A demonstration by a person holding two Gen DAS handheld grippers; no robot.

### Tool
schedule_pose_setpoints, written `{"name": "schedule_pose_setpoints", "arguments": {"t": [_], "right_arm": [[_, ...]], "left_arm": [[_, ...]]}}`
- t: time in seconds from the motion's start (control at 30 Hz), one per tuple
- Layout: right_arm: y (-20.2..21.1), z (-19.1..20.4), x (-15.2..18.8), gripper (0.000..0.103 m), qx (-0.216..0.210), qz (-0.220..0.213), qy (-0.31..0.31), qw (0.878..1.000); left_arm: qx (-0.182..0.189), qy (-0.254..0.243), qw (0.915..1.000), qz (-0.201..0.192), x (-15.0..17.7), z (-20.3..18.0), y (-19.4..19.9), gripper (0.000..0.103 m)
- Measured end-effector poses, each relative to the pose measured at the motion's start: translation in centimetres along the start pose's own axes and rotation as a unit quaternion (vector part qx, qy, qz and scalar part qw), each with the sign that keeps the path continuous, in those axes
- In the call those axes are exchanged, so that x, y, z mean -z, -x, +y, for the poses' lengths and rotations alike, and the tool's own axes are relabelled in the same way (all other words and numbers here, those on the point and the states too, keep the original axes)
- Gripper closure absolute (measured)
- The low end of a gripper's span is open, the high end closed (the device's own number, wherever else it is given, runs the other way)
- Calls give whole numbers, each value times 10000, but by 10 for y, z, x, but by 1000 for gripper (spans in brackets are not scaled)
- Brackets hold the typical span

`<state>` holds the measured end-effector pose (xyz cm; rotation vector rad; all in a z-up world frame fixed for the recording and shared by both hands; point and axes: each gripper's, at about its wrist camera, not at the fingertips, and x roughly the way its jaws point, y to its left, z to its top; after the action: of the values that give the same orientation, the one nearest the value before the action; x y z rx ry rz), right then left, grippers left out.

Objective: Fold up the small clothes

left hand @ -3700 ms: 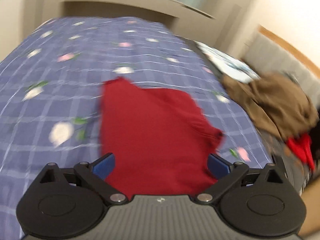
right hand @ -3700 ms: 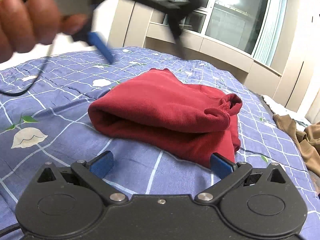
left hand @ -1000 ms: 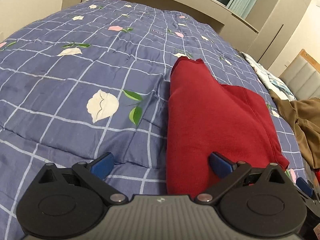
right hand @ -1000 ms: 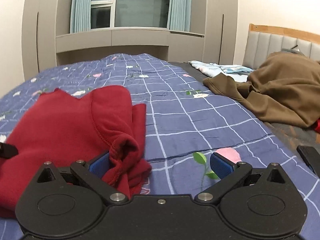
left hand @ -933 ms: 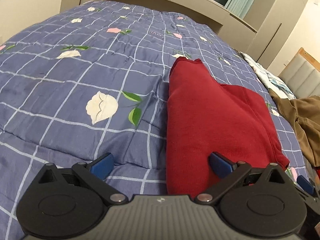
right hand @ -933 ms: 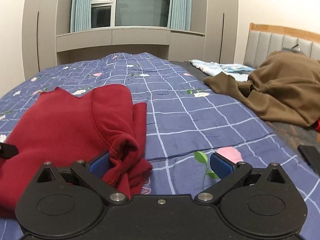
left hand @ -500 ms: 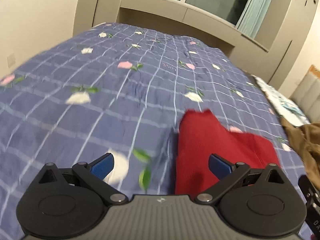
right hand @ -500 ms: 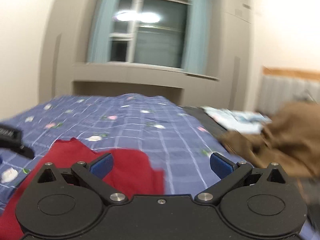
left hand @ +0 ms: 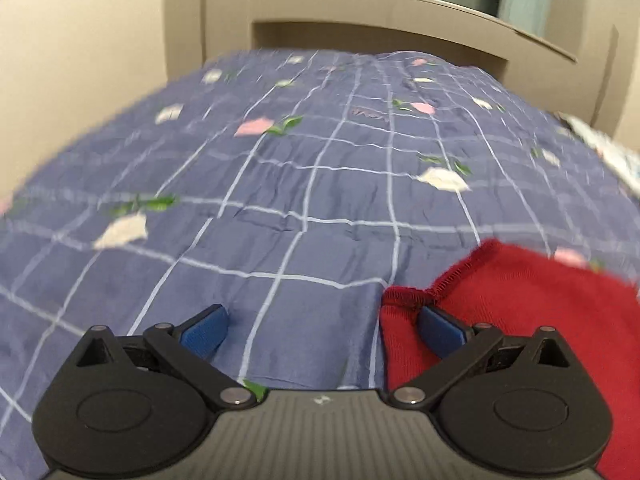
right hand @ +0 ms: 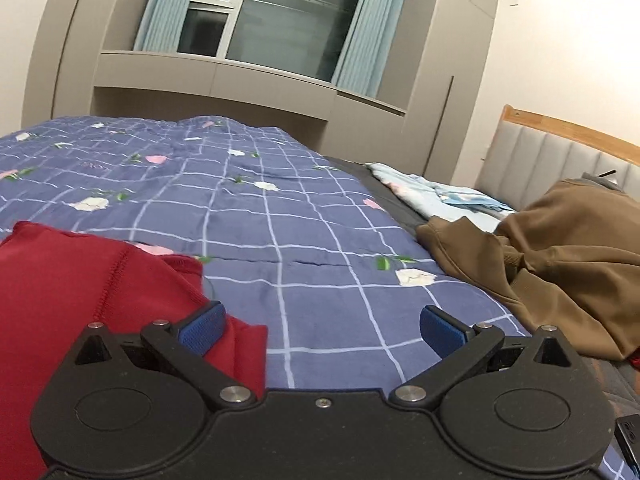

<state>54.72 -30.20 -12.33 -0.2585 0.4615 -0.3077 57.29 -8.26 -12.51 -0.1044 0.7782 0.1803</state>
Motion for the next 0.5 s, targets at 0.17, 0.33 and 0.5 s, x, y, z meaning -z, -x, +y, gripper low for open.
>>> {"name": "schedule_pose_setpoints", "arguments": {"t": [0.17,0.33,0.5], "right_arm": [[-3,-2,4,1,140,60,-50,9999],[-3,-6,8,1,227,140,-122,9996],[-3,-13,6,1,54,184,-314,9993]], "left_arm": [[-183,-145,9993,-283,8,-10,4,0],[-163,-125,9993,-310,7,-9,4,0],[-114,-86,9994,-319,6,-7,3,0]]}}
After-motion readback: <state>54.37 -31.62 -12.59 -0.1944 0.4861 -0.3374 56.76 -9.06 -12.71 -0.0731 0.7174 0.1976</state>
